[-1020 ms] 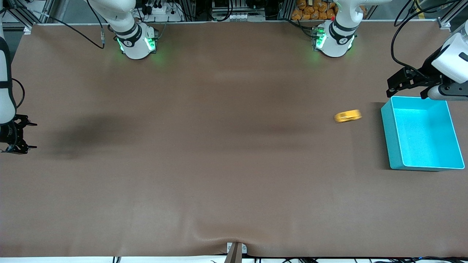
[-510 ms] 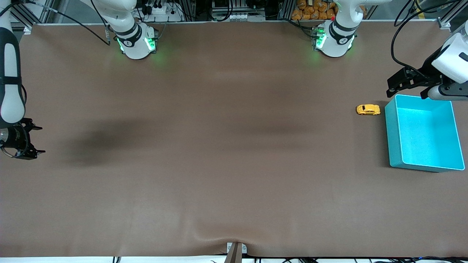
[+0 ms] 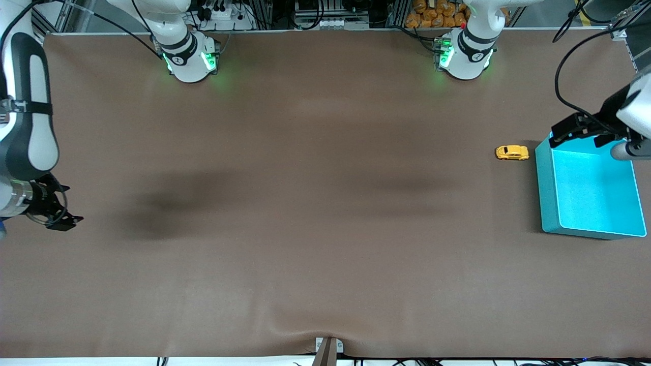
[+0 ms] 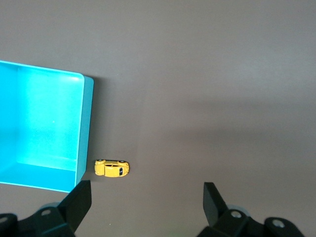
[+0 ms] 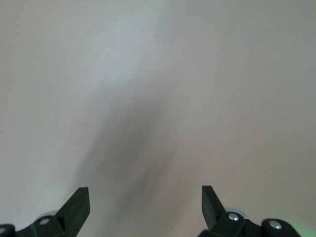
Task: Wind and store yellow beetle car
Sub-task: 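Reach the left gripper toward the car beside the turquoise bin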
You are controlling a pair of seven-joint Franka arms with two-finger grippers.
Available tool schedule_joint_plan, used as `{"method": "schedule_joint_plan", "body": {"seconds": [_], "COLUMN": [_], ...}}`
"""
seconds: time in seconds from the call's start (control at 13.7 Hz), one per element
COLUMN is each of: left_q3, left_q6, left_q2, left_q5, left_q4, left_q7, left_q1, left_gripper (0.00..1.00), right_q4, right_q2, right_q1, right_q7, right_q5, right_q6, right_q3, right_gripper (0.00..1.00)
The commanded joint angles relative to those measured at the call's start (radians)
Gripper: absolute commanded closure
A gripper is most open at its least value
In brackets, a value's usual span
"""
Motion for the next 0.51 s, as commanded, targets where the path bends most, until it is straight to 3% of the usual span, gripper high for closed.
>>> {"method": "schedule_joint_plan", "body": {"seconds": [0.0,0.22,0.44], "left_q3": [-0.006,-0.007,-0.007], "left_q6": [-0.007,-0.019,0.048], "left_q2": [0.036,0.038,0.007], "left_q5": [0.023,0.020,0.016], "left_q4": [-0.005,-0.086,-0.203], "left_q7": [-0.014,-0.095,-0.166], "left_q1": [0.019,0.038,0.059], "left_gripper": [0.00,0.00,0.00], "right_q4": [-0.005,-0.013,-0.008], "right_q2": [-0.060,-0.123,-0.169], "right_q1": [0.043,0.043,0.042], "right_q7": [-0.176,-0.366,-0.474], "right_q5": [-0.005,0.036,0.152], "right_q6": [-0.059,-0.096,-0.131], "right_q3": [-0.001,0.002,0.000], "right_gripper": [0.00,0.00,0.00]}}
